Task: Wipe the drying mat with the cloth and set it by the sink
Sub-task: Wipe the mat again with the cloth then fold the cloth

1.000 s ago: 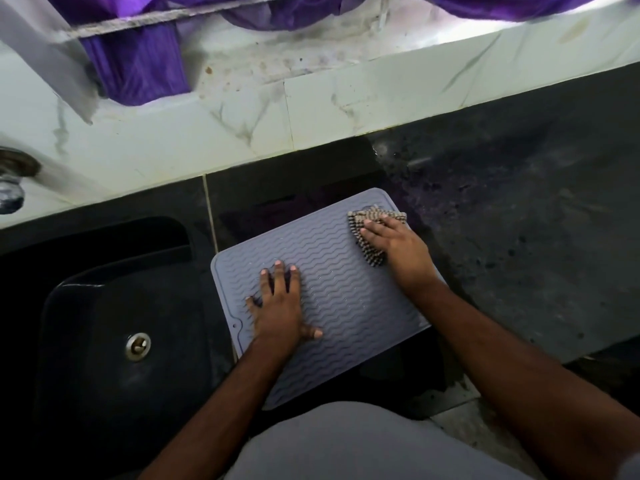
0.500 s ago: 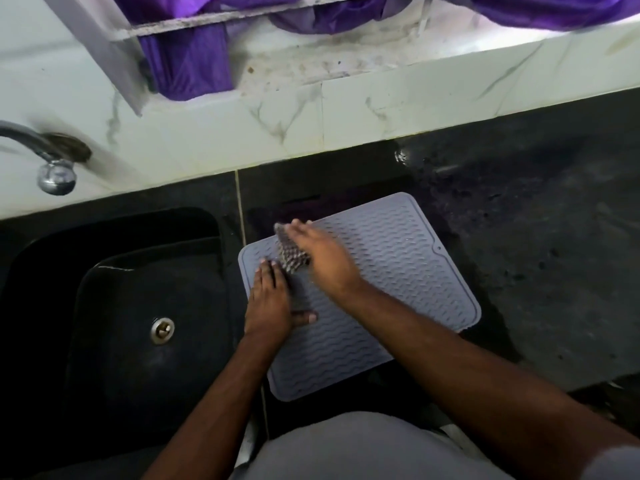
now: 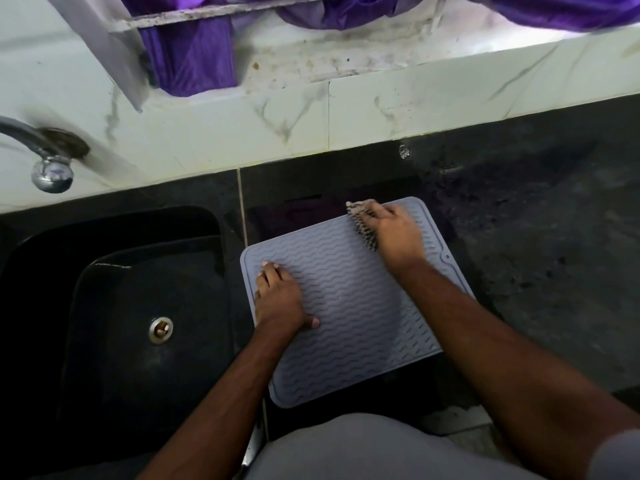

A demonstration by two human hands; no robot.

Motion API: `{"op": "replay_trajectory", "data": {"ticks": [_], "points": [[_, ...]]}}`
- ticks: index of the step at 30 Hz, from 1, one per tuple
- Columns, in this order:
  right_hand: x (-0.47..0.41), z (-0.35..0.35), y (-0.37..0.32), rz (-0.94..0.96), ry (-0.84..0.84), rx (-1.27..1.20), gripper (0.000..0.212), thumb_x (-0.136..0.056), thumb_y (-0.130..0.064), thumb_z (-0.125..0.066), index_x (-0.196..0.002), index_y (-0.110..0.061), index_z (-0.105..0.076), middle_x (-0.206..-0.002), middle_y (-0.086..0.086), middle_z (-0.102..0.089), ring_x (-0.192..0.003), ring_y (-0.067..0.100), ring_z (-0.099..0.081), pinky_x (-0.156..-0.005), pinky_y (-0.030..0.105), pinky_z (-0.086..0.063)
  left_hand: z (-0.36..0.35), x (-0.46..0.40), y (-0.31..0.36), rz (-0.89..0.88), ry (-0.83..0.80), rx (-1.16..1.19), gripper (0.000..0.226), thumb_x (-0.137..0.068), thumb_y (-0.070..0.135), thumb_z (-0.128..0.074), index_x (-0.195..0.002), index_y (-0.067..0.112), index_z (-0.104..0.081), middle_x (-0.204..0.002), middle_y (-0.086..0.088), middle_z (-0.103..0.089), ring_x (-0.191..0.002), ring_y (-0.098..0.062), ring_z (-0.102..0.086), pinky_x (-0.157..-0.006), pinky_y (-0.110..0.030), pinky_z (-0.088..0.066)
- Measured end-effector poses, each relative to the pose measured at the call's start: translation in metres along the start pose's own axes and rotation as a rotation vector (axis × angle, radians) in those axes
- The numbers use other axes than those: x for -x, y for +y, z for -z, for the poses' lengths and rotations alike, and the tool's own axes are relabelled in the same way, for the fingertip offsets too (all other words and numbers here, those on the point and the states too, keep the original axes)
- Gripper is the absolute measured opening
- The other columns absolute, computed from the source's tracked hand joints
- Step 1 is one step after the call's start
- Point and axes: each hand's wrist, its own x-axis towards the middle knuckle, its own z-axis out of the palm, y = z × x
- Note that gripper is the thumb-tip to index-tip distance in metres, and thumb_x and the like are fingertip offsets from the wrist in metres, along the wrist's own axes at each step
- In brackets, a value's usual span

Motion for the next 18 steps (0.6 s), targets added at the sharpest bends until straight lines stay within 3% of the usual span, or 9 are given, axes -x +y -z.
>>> {"op": "replay_trajectory", "data": {"ticks": [4,7,9,12,14,18], "points": [[-0.006,0.021,0.042,-0.278,0.073,-0.076,0.04,-0.098,-0.006,-0.045,-0.133,-0.019,-0.058,-0.141,0.01,-0.05,-0.12,0.037,-0.048,-0.096,0.048,-0.043,0.0,0.002,0.0,-0.011,0.017,0.003,0.149,-0.061,0.057,-0.091,-0.158,-0.003,0.005,-0.166,-0.025,0.005,-0.154,-0.042,-0.007,-0.124,-0.048,-0.02],[-0.014,0.027,0.043,-0.356,0.094,-0.036,0.049,-0.097,-0.002,-0.045,-0.146,-0.012,-0.046,-0.153,0.012,-0.042,-0.123,0.04,-0.051,-0.102,0.043,-0.044,-0.004,0.003,-0.003,-0.012,0.038,0.043,0.146,-0.062,0.055,-0.092,-0.16,0.0,0.002,-0.166,-0.024,0.004,-0.153,-0.041,-0.005,-0.125,-0.047,-0.02],[-0.008,0.022,0.021,-0.335,0.091,-0.072,0.057,-0.094,0.001,-0.049,-0.149,-0.01,-0.041,-0.157,0.016,-0.037,-0.134,0.038,-0.046,-0.11,0.042,-0.041,-0.008,0.008,-0.004,0.001,0.097,0.053,0.139,-0.064,0.057,-0.089,-0.16,0.003,-0.005,-0.162,-0.023,-0.007,-0.15,-0.038,-0.012,-0.124,-0.044,-0.022],[0.016,0.008,-0.04,-0.312,-0.053,-0.097,0.072,-0.092,0.007,-0.048,-0.157,-0.011,-0.024,-0.163,0.018,-0.021,-0.146,0.041,-0.03,-0.114,0.049,-0.037,-0.02,0.026,-0.006,-0.003,0.25,0.006,0.108,-0.074,0.06,-0.079,-0.152,0.005,-0.029,-0.143,-0.015,-0.033,-0.131,-0.03,-0.036,-0.113,-0.038,-0.037],[0.033,0.002,-0.087,-0.194,-0.153,-0.091,0.073,-0.093,0.005,-0.042,-0.159,-0.015,-0.018,-0.165,0.016,-0.016,-0.148,0.041,-0.023,-0.116,0.052,-0.035,-0.029,0.034,-0.008,-0.046,0.275,-0.03,0.094,-0.083,0.059,-0.069,-0.15,0.005,-0.033,-0.142,-0.014,-0.038,-0.128,-0.029,-0.039,-0.109,-0.037,-0.04],[0.047,0.003,-0.155,0.099,-0.144,-0.323,0.073,-0.086,0.002,-0.053,-0.153,-0.021,-0.038,-0.156,0.005,-0.042,-0.141,0.027,-0.041,-0.116,0.041,-0.037,-0.026,0.033,-0.026,-0.123,0.268,0.087,0.082,-0.086,0.057,-0.068,-0.146,0.008,-0.044,-0.139,-0.013,-0.043,-0.127,-0.03,-0.041,-0.104,-0.04,-0.041]]}}
